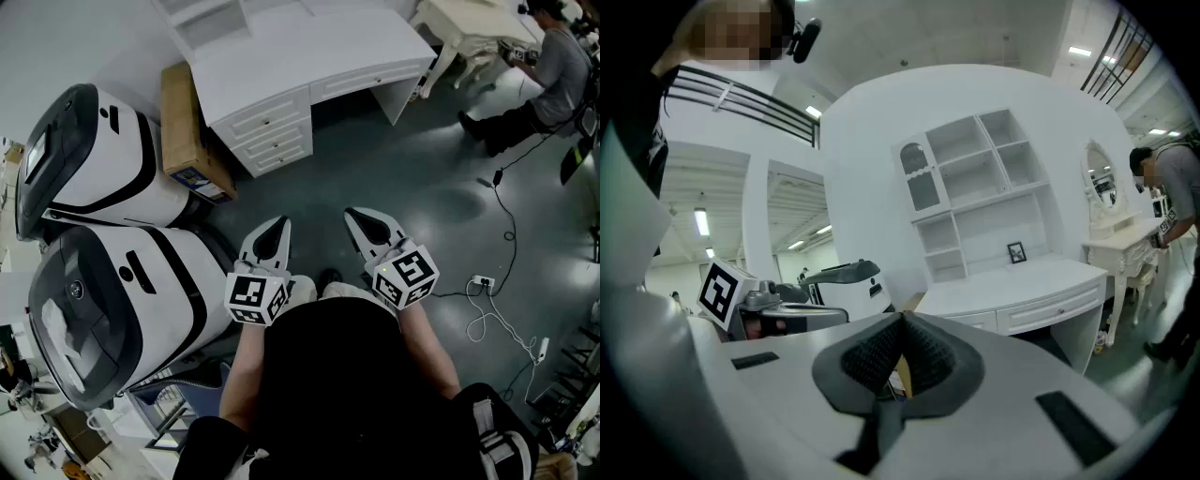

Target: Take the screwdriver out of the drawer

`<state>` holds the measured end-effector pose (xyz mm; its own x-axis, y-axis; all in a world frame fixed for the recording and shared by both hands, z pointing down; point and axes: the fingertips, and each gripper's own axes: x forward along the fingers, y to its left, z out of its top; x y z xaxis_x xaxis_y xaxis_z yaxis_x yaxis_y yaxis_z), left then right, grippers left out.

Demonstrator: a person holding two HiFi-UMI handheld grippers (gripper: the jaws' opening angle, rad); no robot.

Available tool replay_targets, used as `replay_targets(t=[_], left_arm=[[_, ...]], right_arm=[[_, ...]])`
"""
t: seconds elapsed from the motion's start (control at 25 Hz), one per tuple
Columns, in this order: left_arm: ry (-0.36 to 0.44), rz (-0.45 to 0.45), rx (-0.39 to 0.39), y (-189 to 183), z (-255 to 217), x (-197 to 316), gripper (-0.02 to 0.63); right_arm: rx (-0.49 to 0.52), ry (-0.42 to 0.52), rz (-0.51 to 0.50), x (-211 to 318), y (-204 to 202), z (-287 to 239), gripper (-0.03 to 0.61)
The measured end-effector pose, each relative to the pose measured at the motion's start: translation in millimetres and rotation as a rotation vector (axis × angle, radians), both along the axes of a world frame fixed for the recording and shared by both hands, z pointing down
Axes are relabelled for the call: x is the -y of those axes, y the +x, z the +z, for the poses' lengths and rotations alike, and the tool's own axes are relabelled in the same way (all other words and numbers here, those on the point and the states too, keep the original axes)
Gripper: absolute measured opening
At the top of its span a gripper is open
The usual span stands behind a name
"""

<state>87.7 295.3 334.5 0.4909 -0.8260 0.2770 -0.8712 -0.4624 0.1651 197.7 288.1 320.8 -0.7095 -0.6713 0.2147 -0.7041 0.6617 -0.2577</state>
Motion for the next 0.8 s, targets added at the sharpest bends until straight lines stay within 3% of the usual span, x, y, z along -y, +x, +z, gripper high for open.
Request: replay_targets(t=[0.8], left_arm=[[-0.070,0.004,-0.007,31.9,16.8,-1.4,0.021]], right_arm=[[-0.004,-0.007,0.022,-5.9,22.8,6.7,0.018]])
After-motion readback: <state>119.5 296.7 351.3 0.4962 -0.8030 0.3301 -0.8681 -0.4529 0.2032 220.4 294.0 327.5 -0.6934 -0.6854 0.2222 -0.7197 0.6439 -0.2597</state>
